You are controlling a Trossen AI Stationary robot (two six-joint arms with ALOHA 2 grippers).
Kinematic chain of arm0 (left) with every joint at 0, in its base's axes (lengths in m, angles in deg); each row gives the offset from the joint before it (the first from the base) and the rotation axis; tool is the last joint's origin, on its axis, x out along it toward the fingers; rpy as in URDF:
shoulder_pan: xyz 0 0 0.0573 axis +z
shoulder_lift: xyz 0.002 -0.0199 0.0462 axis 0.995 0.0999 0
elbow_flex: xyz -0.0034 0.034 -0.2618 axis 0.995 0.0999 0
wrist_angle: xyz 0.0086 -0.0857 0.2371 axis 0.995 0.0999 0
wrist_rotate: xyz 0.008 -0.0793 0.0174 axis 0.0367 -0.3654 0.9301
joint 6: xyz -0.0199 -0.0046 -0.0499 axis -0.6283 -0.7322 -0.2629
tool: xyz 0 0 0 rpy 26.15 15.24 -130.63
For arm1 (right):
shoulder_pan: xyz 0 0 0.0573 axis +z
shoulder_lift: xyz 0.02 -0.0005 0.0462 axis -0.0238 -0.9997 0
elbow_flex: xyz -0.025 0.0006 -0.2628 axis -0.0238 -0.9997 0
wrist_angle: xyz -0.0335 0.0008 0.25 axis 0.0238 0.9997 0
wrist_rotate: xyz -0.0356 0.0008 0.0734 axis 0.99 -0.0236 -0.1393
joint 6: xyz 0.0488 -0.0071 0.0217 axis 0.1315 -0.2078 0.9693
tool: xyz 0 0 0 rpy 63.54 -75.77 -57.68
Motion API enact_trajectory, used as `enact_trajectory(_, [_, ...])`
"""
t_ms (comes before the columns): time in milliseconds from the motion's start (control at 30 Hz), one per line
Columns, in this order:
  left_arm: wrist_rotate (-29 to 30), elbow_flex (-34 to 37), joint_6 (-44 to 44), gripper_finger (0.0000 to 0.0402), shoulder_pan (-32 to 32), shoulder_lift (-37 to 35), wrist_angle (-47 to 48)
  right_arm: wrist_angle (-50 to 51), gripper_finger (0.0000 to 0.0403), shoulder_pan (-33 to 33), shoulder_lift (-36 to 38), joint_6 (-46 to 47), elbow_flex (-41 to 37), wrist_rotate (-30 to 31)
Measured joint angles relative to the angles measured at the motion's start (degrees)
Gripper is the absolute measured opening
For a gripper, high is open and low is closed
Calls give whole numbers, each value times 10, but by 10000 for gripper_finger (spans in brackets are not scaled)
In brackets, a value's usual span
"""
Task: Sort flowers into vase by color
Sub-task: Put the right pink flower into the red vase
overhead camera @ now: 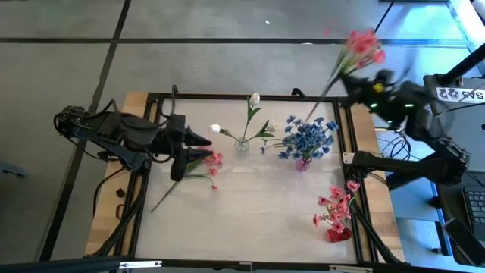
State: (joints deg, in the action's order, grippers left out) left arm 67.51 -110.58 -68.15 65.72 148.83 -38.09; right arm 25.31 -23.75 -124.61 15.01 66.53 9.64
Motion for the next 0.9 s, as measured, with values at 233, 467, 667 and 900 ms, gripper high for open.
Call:
enact_trajectory(233, [0,0,33,156,-33,9,-149,-223,1,28,-7,-68,84,-93])
enact_trajectory(467, [3,0,49,156,-45,17,-216,-324,1,27,-11,42,104,-331])
enact_trajectory(667, [53,0,2,156,-45,16,-232,-358,1,27,-12,130,103,-550])
enact_trajectory(900, [160,0,-42,156,-45,28,-224,-460,1,59,-5,179,61,-700])
